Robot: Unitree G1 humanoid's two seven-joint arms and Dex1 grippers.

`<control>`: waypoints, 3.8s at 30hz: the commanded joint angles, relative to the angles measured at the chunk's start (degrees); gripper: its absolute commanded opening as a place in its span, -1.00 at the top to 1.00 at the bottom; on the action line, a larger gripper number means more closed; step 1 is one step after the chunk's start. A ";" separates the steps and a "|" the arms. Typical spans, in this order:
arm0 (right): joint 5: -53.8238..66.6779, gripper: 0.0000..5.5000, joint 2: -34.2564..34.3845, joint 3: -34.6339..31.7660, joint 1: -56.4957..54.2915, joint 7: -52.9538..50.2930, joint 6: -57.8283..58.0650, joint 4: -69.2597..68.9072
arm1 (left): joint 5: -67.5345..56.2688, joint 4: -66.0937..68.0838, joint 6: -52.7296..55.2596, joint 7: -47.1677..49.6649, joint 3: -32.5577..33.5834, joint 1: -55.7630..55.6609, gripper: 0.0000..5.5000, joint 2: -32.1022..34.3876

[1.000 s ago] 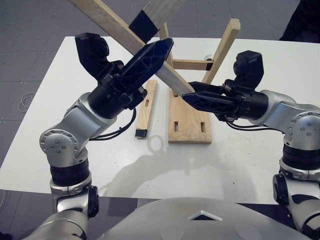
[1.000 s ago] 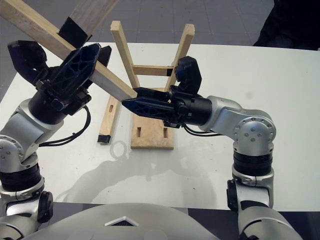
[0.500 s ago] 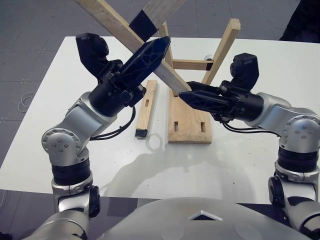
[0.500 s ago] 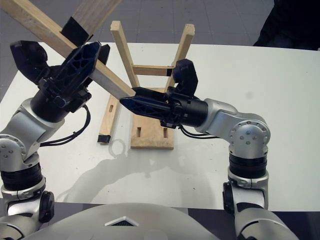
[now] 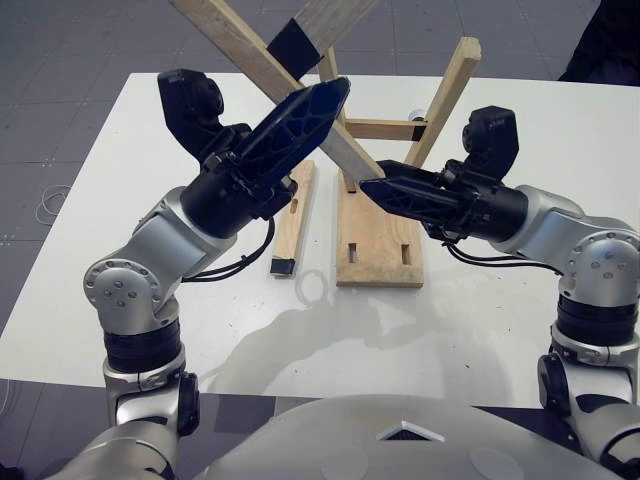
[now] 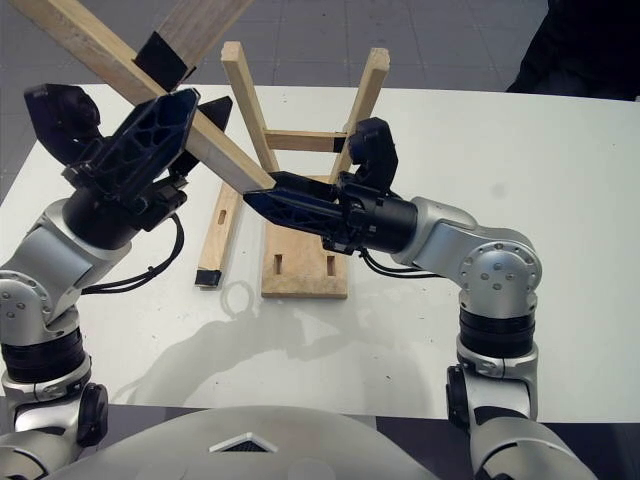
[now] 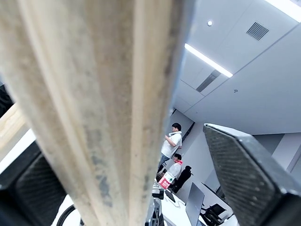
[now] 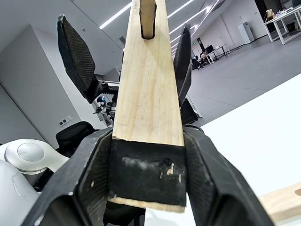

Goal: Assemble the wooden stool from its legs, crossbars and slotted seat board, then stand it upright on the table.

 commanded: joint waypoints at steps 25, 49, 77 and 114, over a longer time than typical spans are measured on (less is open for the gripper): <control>-0.28 0.26 -0.36 -1.23 -1.30 -0.10 -0.48 0.27 | 0.90 -0.23 -1.41 0.70 0.18 0.20 -0.11 -1.12; -0.01 -0.22 -2.30 0.71 -1.98 -1.61 2.33 0.87 | 2.06 0.63 -1.42 -2.37 1.72 1.04 0.23 -0.23; -42.39 -0.28 -24.27 15.34 6.42 15.88 -12.60 -0.03 | 44.77 3.47 -7.44 -26.32 -6.66 1.37 0.25 4.42; -80.02 -0.28 -24.07 25.16 12.44 13.93 -31.35 1.01 | 53.25 2.85 -11.09 -29.05 -8.04 6.01 0.25 0.98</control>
